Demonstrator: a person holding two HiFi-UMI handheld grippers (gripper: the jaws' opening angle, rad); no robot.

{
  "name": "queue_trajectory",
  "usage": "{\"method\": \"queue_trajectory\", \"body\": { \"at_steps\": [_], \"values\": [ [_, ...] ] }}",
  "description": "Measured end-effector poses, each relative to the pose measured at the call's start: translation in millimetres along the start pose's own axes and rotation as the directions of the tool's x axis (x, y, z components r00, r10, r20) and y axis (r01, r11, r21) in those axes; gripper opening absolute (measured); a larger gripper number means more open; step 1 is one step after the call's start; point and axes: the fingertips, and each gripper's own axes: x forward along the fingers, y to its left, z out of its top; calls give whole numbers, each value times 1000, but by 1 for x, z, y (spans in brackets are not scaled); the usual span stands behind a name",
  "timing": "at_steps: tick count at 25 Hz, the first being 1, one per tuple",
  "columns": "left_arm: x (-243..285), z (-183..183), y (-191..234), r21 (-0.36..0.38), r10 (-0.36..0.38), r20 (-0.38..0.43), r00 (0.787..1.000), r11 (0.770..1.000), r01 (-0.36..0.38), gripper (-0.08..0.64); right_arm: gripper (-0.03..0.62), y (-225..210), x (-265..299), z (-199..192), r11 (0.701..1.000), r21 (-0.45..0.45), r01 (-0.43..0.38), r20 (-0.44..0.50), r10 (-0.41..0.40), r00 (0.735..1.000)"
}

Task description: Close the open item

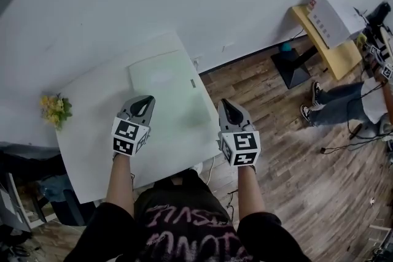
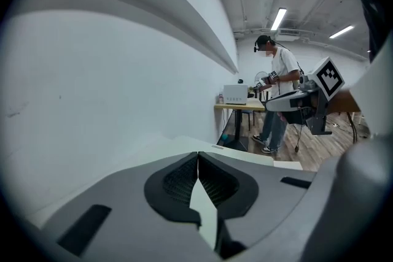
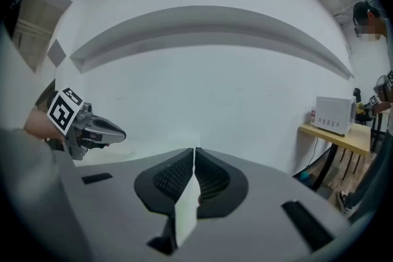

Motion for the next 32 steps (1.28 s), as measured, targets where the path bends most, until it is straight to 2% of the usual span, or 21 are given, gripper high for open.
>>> {"method": "queue_trajectory", "body": {
  "at_steps": [5, 12, 22, 28, 32],
  "values": [
    [-41, 1, 21, -44, 87, 35, 996, 995, -85, 15, 26, 24, 8, 18, 999, 2, -48, 26, 47, 999],
    [-101, 9, 60, -90, 196, 112, 974, 978, -187, 14, 26, 66, 16, 43, 997, -23, -74, 49, 75, 996],
    [-173, 20, 113, -156, 288, 224, 931, 954, -257, 14, 25, 127, 12, 74, 996, -79, -53, 94, 60, 994],
    [-198, 25, 133, -195, 312, 273, 910, 944, -265, 14, 25, 148, 11, 84, 992, -118, -33, 103, 45, 994],
    [-210, 26, 141, -187, 314, 294, 903, 945, -267, 14, 25, 157, 12, 87, 995, -100, -25, 113, 36, 993]
  ]
}}
